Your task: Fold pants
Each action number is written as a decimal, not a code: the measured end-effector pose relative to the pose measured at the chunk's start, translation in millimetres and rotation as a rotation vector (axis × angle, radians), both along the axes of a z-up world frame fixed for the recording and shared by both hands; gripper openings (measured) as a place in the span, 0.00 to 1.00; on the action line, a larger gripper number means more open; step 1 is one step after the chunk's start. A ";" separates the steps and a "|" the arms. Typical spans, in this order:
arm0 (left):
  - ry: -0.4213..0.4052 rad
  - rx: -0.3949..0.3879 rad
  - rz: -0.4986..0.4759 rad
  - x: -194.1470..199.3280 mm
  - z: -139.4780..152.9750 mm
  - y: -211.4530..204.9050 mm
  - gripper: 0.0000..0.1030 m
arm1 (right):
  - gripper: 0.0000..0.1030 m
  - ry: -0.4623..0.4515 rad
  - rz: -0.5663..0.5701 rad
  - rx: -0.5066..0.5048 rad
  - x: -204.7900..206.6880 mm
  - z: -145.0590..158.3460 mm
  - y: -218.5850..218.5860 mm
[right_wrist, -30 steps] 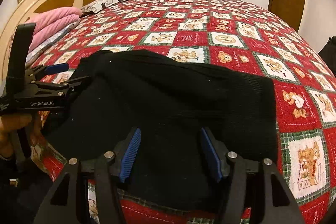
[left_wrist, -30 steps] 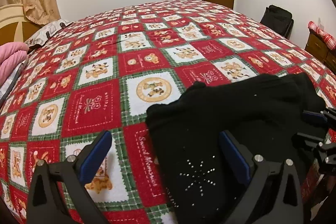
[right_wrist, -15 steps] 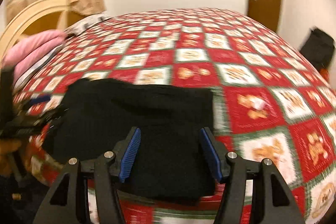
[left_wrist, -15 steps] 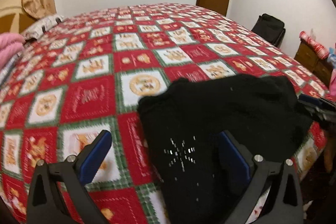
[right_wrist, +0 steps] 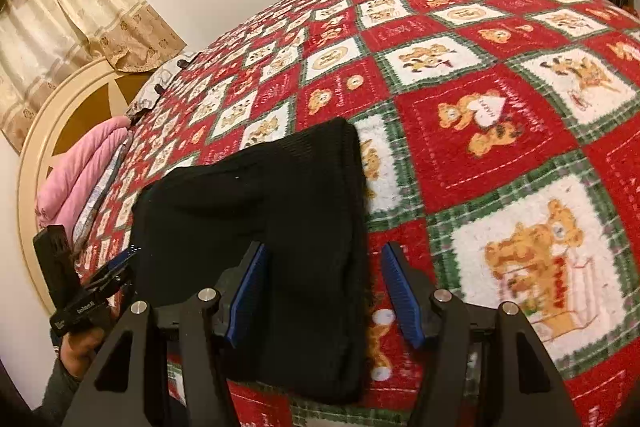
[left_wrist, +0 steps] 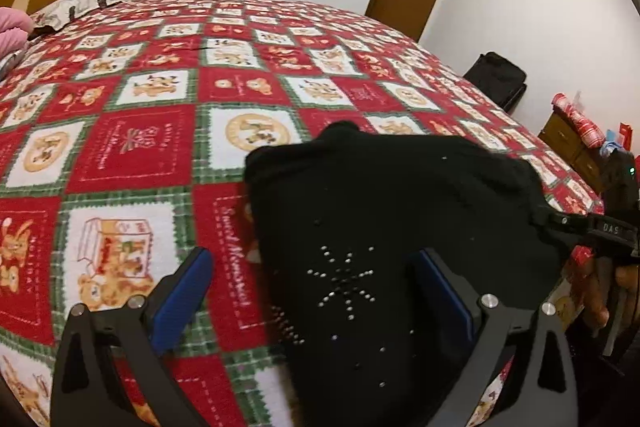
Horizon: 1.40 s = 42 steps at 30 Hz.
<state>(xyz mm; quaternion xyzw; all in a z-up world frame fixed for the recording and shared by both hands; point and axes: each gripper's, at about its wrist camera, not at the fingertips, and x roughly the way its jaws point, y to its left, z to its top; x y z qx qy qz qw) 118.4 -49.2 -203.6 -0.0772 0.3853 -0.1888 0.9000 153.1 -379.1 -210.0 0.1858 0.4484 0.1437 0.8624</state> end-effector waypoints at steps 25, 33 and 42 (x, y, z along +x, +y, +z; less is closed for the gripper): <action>-0.118 -0.117 0.101 15.3 65.0 116.8 0.16 | 0.24 -0.125 0.346 0.031 81.8 68.8 137.5; -0.141 -0.035 0.308 35.3 68.5 202.9 0.15 | 0.24 -0.100 0.520 0.063 168.5 64.5 262.4; 0.001 -0.005 0.456 51.8 0.3 264.6 0.24 | 0.37 0.036 0.572 0.041 216.3 -0.6 332.3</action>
